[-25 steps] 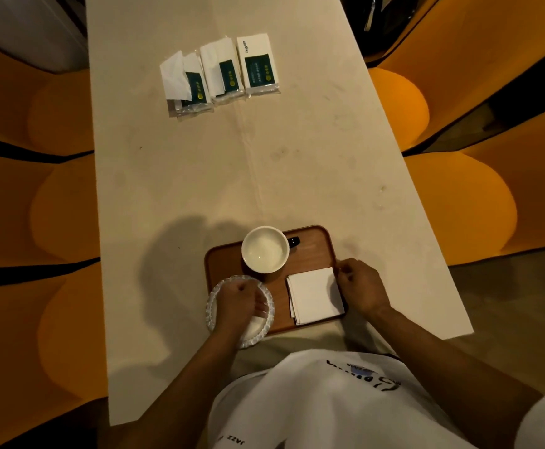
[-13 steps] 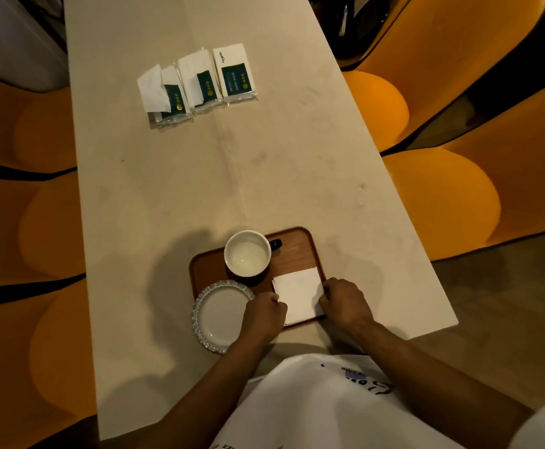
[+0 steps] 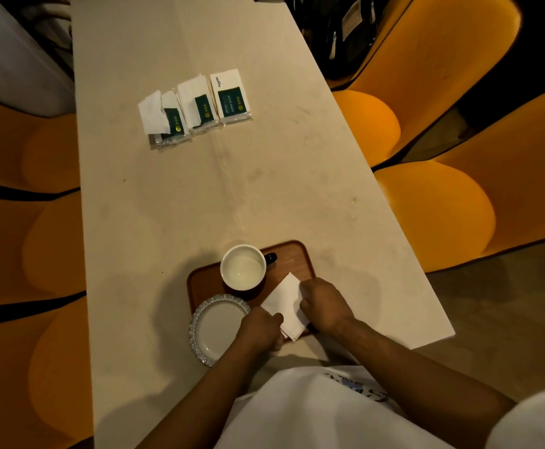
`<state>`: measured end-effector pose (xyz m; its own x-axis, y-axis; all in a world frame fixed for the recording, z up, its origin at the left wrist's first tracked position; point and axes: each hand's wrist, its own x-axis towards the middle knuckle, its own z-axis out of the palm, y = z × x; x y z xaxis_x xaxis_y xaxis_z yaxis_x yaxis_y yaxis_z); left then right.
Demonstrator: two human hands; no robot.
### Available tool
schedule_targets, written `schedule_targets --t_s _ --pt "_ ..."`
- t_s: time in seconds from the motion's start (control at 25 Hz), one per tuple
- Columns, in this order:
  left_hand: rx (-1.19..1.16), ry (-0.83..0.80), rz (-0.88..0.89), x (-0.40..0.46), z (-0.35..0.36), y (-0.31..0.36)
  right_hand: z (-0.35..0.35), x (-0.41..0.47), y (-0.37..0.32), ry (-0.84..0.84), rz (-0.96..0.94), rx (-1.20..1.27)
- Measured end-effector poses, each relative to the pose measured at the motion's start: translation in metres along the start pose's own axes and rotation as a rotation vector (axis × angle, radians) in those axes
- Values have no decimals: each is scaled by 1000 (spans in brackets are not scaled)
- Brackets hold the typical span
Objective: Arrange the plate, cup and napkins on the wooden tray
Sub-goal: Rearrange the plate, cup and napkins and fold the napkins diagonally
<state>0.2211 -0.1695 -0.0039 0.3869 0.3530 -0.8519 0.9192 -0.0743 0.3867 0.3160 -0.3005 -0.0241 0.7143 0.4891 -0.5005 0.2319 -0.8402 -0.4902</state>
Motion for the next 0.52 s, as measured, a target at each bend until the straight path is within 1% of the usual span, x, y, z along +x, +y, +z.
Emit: schedule_targets --t_s 0.04,0.12,0.16,0.24,0.32,0.36,0.4,0.52 --pt "64 39 58 -1 -3 3 -2 0 0 11 -19 9" --pt "297 170 284 0 -6 5 -2 -4 1 50 -22 -29" --pt "396 210 406 -3 -7 7 -2 -7 1 61 1 -56" --pt "557 210 580 0 -6 9 3 -14 0 35 69 -76" --pt "721 168 639 8 -3 5 9 -20 -1 -17 107 -78" --pt "770 134 625 11 -2 2 12 -23 -2 -44 113 -76" --pt "781 101 598 16 0 -2 14 -24 -2 -67 109 -72" --pt "653 21 496 18 4 -12 17 -25 -3 -114 80 -66"
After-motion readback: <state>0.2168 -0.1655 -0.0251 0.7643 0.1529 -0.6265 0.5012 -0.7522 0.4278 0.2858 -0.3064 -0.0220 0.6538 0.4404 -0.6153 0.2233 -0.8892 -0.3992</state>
